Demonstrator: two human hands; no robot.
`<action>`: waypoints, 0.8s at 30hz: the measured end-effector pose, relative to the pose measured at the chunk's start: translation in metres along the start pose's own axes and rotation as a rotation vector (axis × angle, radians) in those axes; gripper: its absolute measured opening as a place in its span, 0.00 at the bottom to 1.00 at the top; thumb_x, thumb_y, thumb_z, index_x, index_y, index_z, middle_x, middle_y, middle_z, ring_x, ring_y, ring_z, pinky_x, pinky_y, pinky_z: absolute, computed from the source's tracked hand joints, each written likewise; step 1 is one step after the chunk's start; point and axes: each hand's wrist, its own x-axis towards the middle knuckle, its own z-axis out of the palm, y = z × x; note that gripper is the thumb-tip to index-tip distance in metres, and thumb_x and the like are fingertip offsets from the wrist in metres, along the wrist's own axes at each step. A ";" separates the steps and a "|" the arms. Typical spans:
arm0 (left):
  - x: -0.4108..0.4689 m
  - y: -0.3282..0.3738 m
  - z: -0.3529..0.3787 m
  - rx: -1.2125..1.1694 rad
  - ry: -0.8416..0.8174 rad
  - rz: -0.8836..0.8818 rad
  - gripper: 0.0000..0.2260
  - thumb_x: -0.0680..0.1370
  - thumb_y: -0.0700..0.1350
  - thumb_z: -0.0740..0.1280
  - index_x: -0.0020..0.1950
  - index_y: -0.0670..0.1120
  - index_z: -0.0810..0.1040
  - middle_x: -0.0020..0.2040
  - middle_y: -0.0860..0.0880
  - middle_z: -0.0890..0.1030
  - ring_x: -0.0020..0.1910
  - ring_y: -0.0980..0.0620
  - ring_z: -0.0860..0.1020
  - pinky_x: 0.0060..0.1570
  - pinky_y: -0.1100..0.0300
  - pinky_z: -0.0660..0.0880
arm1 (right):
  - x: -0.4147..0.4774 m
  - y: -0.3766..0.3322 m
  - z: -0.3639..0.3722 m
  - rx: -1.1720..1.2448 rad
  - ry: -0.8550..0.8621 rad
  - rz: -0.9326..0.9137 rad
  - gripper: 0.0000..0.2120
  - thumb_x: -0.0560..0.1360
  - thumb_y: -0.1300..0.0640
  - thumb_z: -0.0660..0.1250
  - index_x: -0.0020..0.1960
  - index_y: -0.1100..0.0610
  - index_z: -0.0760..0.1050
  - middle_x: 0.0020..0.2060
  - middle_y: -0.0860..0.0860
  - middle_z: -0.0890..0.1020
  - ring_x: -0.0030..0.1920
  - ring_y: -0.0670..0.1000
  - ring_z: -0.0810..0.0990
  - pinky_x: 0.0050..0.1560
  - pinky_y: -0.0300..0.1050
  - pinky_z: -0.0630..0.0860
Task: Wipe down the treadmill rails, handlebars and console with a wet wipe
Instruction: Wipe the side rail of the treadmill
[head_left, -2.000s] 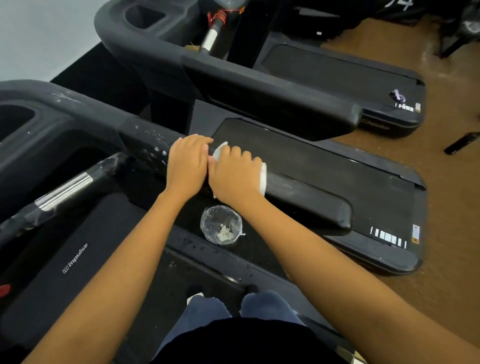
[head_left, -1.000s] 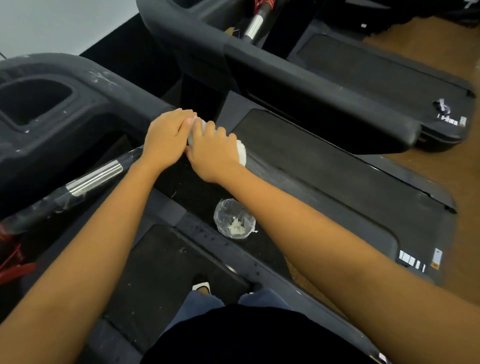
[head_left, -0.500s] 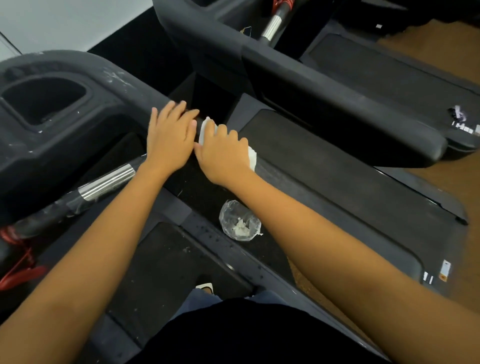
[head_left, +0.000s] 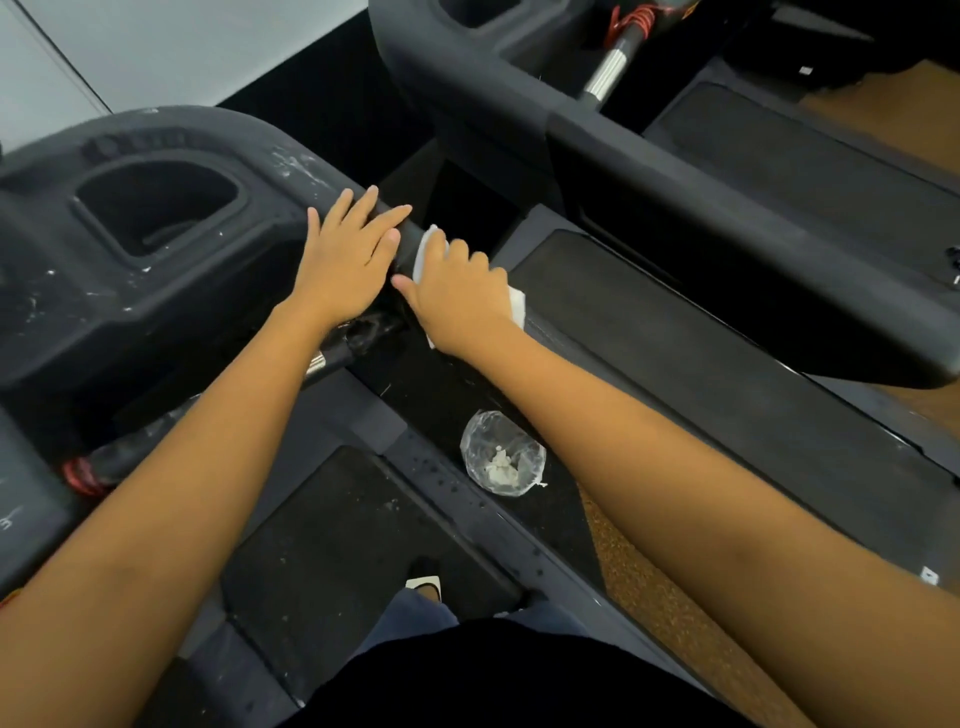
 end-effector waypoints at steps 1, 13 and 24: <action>0.001 -0.001 0.000 -0.019 -0.009 -0.004 0.20 0.84 0.51 0.47 0.76 0.56 0.61 0.79 0.47 0.54 0.78 0.45 0.47 0.74 0.39 0.42 | 0.008 -0.004 0.001 0.009 -0.009 -0.005 0.36 0.79 0.36 0.52 0.76 0.62 0.56 0.61 0.58 0.75 0.55 0.58 0.77 0.46 0.51 0.73; 0.003 -0.001 0.007 -0.183 -0.013 -0.021 0.20 0.84 0.51 0.47 0.76 0.57 0.60 0.79 0.50 0.52 0.78 0.48 0.43 0.73 0.43 0.39 | 0.004 -0.019 0.011 -0.062 0.066 0.016 0.31 0.79 0.45 0.58 0.73 0.65 0.58 0.65 0.61 0.72 0.59 0.59 0.75 0.54 0.53 0.73; 0.005 -0.006 0.006 -0.195 -0.027 -0.023 0.20 0.84 0.50 0.46 0.77 0.57 0.58 0.79 0.51 0.51 0.78 0.50 0.43 0.73 0.45 0.38 | -0.045 -0.016 0.025 -0.323 0.072 0.022 0.41 0.76 0.43 0.64 0.77 0.63 0.49 0.75 0.62 0.57 0.75 0.63 0.58 0.73 0.57 0.60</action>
